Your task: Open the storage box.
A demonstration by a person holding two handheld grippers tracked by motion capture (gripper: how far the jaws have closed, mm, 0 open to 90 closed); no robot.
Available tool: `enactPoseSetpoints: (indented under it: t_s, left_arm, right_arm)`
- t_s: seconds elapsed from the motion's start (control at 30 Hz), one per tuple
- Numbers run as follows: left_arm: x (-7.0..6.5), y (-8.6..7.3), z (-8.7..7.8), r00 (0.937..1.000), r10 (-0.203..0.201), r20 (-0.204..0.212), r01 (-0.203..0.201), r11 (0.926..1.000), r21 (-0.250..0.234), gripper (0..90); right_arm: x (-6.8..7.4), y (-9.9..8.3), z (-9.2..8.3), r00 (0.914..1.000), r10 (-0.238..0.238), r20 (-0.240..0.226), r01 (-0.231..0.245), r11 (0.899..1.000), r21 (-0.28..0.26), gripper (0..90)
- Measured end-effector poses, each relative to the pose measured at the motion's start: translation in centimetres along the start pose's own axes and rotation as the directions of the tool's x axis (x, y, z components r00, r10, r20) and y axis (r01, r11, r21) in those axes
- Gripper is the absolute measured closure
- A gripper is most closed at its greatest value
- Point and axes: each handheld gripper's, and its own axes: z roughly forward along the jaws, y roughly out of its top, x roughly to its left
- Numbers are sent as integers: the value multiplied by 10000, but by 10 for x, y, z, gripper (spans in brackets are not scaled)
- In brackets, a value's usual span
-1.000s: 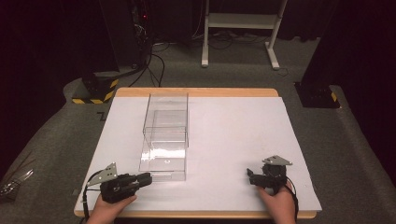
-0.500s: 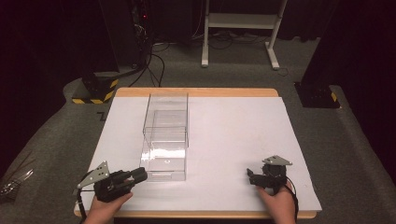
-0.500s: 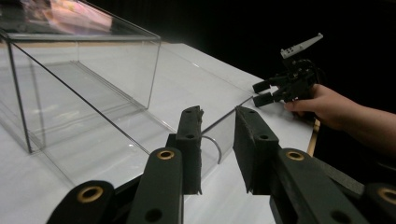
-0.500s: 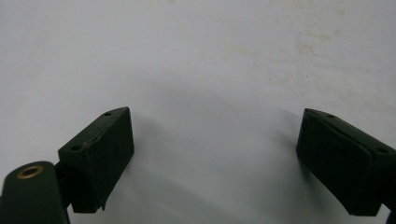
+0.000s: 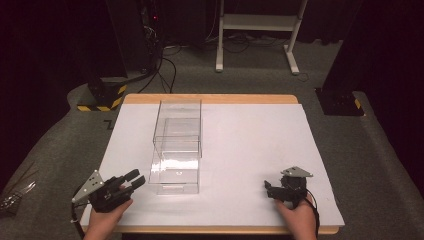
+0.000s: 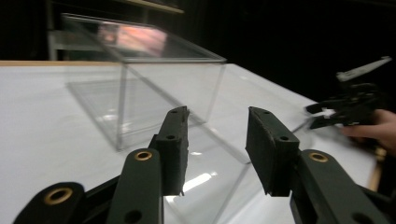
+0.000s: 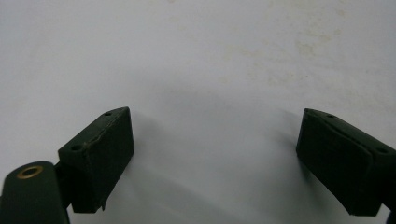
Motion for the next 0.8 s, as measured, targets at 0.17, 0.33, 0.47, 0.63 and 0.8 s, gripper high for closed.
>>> enactPoseSetpoints:
  t_s: [0.17,0.33,0.47,0.63,0.8]
  left_arm:
    - [16,-8,-3,9898,240,-1405,-175,9987,476,536]
    - [32,-17,-3,9602,528,-2743,-169,9911,1318,496]
    - [40,-23,0,9230,993,-3717,-143,9743,2248,477]
    - [41,-25,9,8929,1565,-4222,-80,9430,3326,438]
    - [41,-28,23,8954,1897,-4029,210,8856,4639,352]
  right_arm:
    - [0,0,0,10000,13,0,-13,10000,4,111]
    - [0,0,0,10000,3,-1,-3,10000,0,110]
    - [0,0,0,10000,3,1,-3,10000,-1,111]
    - [0,0,0,10000,2,0,-2,10000,-1,111]
    - [0,0,0,10000,-13,4,13,10000,-7,111]
